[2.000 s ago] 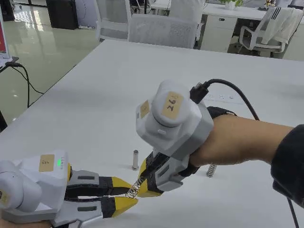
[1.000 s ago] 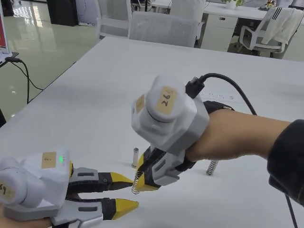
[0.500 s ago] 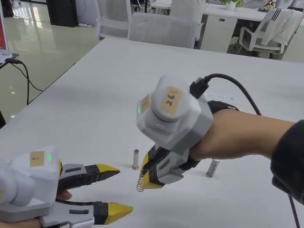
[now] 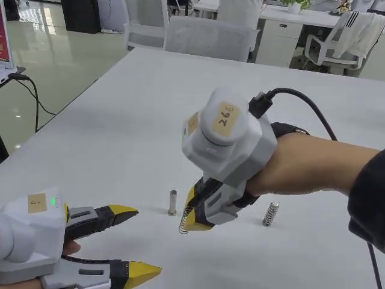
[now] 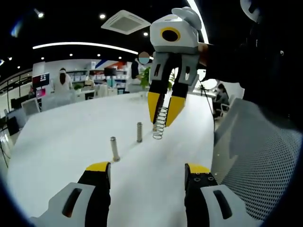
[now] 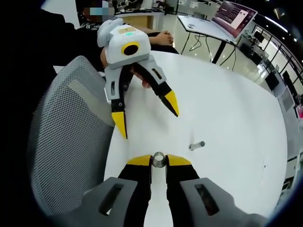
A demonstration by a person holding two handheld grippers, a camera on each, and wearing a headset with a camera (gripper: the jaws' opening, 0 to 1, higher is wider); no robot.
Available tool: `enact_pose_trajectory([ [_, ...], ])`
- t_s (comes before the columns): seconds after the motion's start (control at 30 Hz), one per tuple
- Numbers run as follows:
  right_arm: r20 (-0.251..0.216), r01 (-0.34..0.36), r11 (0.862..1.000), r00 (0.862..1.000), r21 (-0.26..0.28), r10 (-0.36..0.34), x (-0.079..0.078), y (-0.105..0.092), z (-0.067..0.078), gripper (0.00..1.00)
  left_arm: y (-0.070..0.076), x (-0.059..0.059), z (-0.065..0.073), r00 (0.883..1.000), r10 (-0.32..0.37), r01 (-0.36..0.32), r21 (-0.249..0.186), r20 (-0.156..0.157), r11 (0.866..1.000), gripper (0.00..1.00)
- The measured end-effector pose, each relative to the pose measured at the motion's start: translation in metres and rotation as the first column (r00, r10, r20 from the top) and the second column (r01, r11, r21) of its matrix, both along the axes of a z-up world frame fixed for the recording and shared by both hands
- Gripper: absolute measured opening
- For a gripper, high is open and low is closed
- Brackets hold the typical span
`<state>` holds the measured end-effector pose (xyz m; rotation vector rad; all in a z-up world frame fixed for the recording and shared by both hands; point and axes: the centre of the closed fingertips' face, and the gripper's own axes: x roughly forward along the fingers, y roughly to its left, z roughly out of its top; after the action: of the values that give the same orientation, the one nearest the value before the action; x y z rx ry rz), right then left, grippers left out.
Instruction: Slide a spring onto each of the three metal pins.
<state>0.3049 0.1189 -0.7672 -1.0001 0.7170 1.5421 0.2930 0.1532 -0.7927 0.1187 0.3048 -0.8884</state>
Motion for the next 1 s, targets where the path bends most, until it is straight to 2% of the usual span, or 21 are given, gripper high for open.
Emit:
enact_pose_trajectory([
  [0.57, 0.027, 0.03, 1.0, 0.999, 0.0, -0.03, 0.04, 0.011, 0.012, 0.08, 0.004, 0.001, -0.004, 1.0, 0.016, -0.016, -0.003, -0.003, 1.0, 0.62],
  [0.87, 0.047, 0.046, 0.999, 0.998, 0.001, -0.046, 0.063, 0.025, 0.004, 0.08, 0.001, 0.002, -0.007, 1.0, 0.011, -0.011, -0.003, -0.008, 1.0, 0.61],
  [1.0, 0.055, 0.064, 0.998, 0.996, 0.023, -0.065, 0.07, 0.031, 0.004, 0.08, 0.001, 0.002, -0.007, 1.0, 0.011, -0.011, -0.002, -0.01, 1.0, 0.61],
])
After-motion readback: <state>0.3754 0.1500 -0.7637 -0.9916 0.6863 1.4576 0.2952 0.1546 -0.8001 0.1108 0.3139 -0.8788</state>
